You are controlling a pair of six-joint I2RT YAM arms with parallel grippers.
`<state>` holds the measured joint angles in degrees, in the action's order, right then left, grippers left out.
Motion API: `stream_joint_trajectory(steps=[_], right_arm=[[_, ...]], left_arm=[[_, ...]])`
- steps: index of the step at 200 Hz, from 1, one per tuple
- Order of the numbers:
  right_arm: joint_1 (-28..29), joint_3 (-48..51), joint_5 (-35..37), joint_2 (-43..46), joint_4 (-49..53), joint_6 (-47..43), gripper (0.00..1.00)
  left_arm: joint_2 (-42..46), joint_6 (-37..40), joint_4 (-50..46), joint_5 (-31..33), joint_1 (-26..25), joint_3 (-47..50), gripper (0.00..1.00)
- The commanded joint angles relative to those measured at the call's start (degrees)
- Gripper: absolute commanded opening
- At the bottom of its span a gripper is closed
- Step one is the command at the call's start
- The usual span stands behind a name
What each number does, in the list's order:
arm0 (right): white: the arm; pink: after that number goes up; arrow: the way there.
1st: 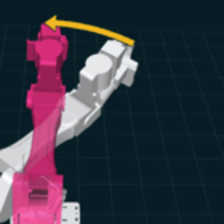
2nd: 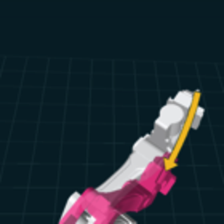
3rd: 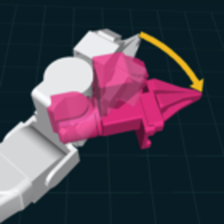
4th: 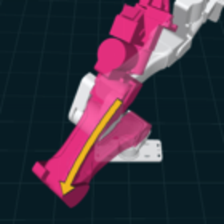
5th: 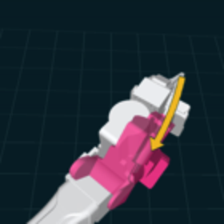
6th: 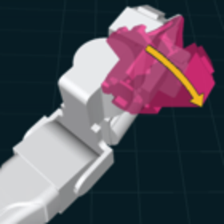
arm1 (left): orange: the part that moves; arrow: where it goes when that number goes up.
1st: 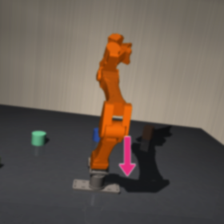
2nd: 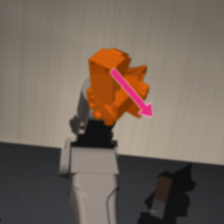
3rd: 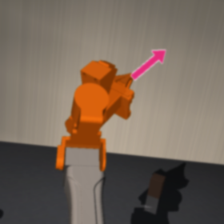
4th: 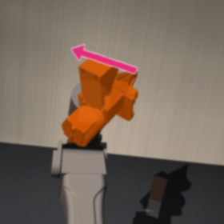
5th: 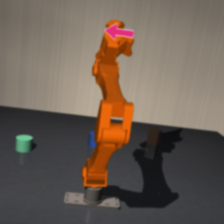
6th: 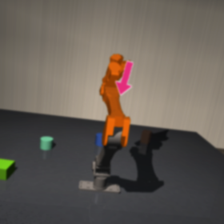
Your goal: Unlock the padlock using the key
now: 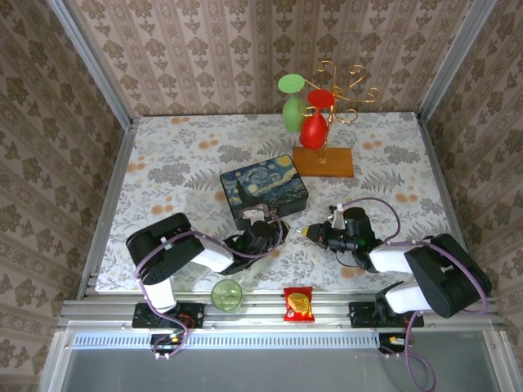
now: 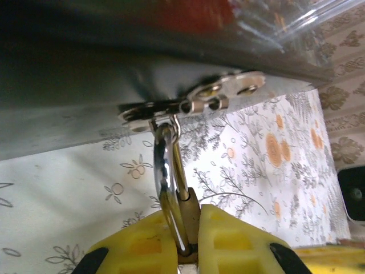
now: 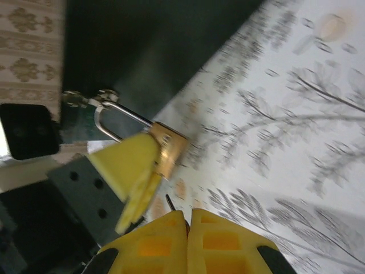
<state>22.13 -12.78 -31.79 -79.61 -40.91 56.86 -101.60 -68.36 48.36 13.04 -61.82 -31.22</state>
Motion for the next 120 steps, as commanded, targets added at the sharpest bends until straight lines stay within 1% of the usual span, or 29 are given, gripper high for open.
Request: stream_joint_trajectory(steps=[1, 20, 41, 78, 89, 109, 120], right_arm=[[-0.16, -1.36, -1.75, -3.09, -10.14, 3.64, 0.00], [-0.25, -0.40, -0.27, -5.30, -14.49, 6.16, 0.00], [-0.29, 0.94, 0.93, -7.38, -19.48, 8.53, 0.00], [-0.38, 2.75, 1.05, -9.06, -26.00, 11.27, 0.00], [-0.72, 3.22, 0.47, -9.19, -27.11, 11.57, 0.00], [-1.36, 3.37, -0.55, -9.02, -27.38, 12.08, 0.00], [-1.45, 3.37, -0.74, -8.89, -26.75, 11.94, 0.00]], left_arm=[[0.58, -4.01, 8.73, -6.39, -0.01, 0.74, 0.00], [-0.28, -7.34, 14.77, -6.57, 0.41, 1.66, 0.00], [0.18, -8.87, 14.68, -6.39, 0.64, 0.99, 0.00], [-0.62, -11.23, 19.86, -6.22, 1.34, 1.68, 0.00], [0.00, -11.16, 19.46, -6.10, 1.35, 1.84, 0.00], [2.13, -11.10, 14.51, -5.54, 1.18, 1.52, 0.00], [3.16, -10.56, 13.32, -5.36, 1.32, 1.51, 0.00]])
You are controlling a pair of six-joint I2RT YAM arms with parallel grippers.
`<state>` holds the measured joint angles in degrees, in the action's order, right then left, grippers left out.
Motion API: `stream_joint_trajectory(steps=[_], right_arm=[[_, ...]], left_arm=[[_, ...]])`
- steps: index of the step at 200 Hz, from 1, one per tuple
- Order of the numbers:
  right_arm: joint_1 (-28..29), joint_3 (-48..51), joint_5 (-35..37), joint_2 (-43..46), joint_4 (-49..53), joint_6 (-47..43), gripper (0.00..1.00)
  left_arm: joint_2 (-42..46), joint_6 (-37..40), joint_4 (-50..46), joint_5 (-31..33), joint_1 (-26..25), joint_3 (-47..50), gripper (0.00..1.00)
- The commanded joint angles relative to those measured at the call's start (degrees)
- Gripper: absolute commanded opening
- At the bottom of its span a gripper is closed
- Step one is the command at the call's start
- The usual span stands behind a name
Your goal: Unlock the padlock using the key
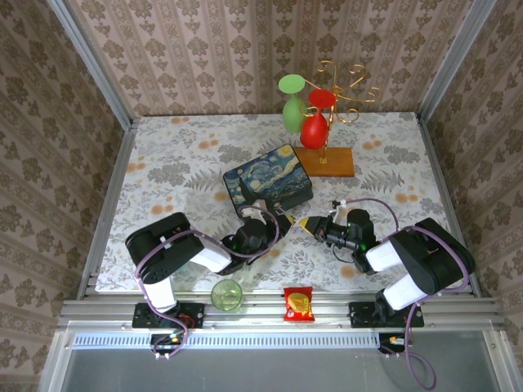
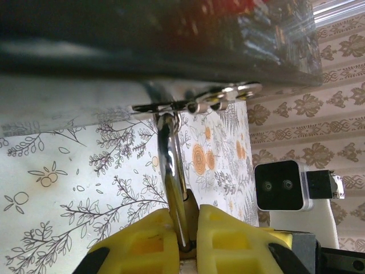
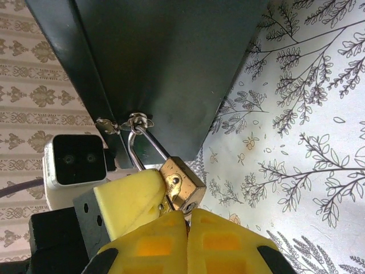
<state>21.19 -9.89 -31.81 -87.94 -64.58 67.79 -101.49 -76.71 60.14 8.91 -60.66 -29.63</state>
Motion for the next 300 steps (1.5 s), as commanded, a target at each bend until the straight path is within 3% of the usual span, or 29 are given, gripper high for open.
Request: stream_joint_trajectory(steps=[1, 35, 97, 118, 300], right_arm=[[-0.48, 0.49, -0.71, -0.48, -2.96, 0.93, 0.00], [-0.71, 1.03, -0.07, 0.86, 2.08, -0.99, 0.00], [-0.62, 1.93, -2.18, -1.07, -3.92, 2.62, 0.00], [-0.45, 2.34, -2.33, -5.07, -10.66, 6.78, 0.00], [1.75, 0.76, 2.07, 0.38, -10.38, 11.75, 0.00]], left_arm=[[3.10, -2.08, 1.46, -1.20, 0.13, -0.08, 0.00], [7.68, -0.21, -5.28, 0.71, 0.18, 0.10, 0.00], [8.55, -1.42, -1.55, 1.41, 1.21, 1.07, 0.00], [8.55, -2.69, -0.69, 1.77, 1.29, 1.15, 0.00], [4.02, -8.73, 7.96, 0.76, 1.23, 1.10, 0.00]])
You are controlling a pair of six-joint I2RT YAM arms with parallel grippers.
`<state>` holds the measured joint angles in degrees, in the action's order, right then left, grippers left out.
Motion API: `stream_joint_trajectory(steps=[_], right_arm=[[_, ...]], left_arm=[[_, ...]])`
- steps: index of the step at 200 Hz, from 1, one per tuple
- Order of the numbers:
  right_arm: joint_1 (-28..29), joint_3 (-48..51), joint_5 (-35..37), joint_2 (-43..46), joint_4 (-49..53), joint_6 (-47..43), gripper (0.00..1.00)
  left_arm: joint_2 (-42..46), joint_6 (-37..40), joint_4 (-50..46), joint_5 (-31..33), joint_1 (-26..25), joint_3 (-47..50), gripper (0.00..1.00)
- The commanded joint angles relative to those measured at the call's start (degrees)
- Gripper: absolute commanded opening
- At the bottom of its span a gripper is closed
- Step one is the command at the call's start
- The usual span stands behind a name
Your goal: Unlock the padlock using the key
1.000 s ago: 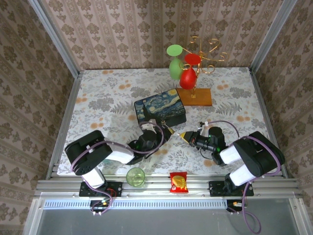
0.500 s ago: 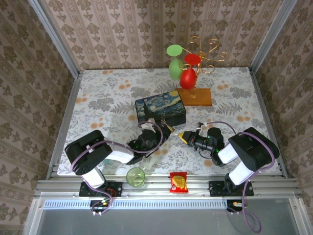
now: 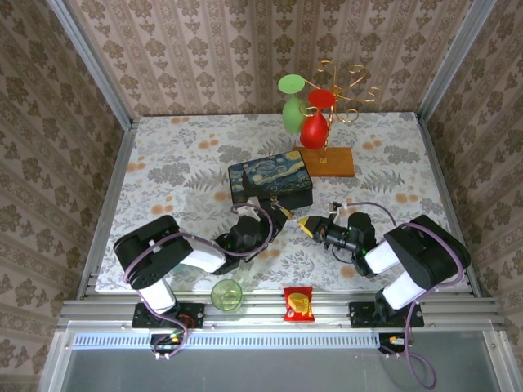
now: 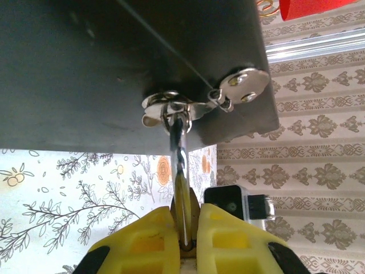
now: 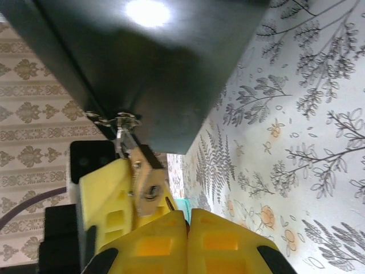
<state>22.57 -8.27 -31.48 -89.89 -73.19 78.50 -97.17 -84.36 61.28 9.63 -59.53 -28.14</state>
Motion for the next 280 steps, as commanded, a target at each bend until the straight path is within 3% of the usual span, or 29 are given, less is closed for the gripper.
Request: stream_joint_trajectory(steps=[1, 96, 280], right_arm=[[0.37, -0.90, 1.72, 2.33, -1.73, 1.04, 0.00], [0.28, -0.18, 3.09, 0.27, -1.93, -0.53, 0.00], [2.18, -1.78, 3.04, 0.13, -1.92, -1.32, 0.00]], left_arm=[[-0.31, -1.03, 6.87, 0.04, 0.10, -0.40, 0.00], [3.99, 1.10, 3.42, 0.82, 0.02, -0.36, 0.00], [2.66, 0.03, 5.00, 1.01, -0.65, -0.69, 0.00]])
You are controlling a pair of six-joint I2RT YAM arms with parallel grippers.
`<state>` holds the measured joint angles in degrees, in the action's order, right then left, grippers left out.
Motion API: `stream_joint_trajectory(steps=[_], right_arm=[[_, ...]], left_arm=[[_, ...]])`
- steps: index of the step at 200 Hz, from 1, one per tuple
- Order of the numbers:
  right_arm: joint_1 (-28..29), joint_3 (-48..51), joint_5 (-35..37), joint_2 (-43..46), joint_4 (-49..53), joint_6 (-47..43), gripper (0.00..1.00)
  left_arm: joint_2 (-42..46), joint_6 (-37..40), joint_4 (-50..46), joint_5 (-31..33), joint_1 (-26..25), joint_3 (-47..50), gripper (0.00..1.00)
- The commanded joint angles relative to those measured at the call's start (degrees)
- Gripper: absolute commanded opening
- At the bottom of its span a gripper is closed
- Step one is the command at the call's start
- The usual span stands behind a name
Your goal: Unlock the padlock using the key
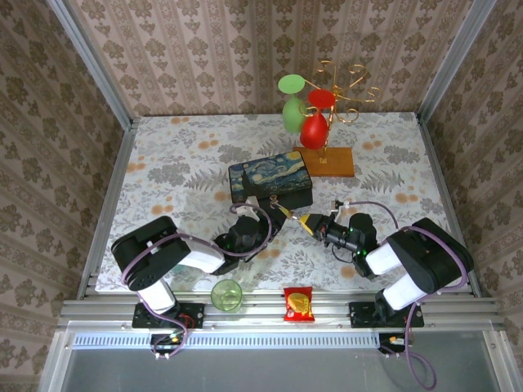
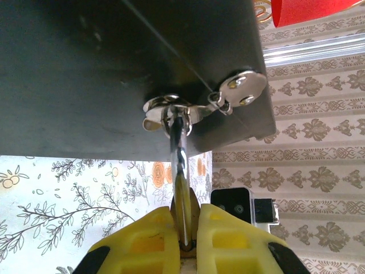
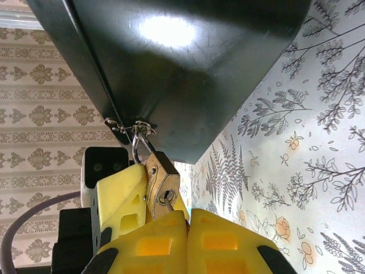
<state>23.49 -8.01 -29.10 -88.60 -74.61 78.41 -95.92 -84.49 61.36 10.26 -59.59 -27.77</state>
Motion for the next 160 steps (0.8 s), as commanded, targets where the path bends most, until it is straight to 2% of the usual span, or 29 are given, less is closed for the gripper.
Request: stream_joint_trajectory(steps=[1, 85, 160], right_arm=[[1.32, -2.07, 0.69, -1.24, -0.52, -1.28, 0.00], [2.09, -3.29, 2.13, -1.53, -0.86, -0.76, 0.00], [-0.42, -2.54, 0.32, -0.01, -0.80, -0.52, 0.00]], left_arm=[[1.43, 0.18, 4.91, 0.37, -0.55, -1.10, 0.00], [-1.16, -2.05, 9.25, 0.37, -1.51, -0.44, 0.00], [-1.32, -1.89, 10.12, 0.54, -1.59, 0.17, 0.00]])
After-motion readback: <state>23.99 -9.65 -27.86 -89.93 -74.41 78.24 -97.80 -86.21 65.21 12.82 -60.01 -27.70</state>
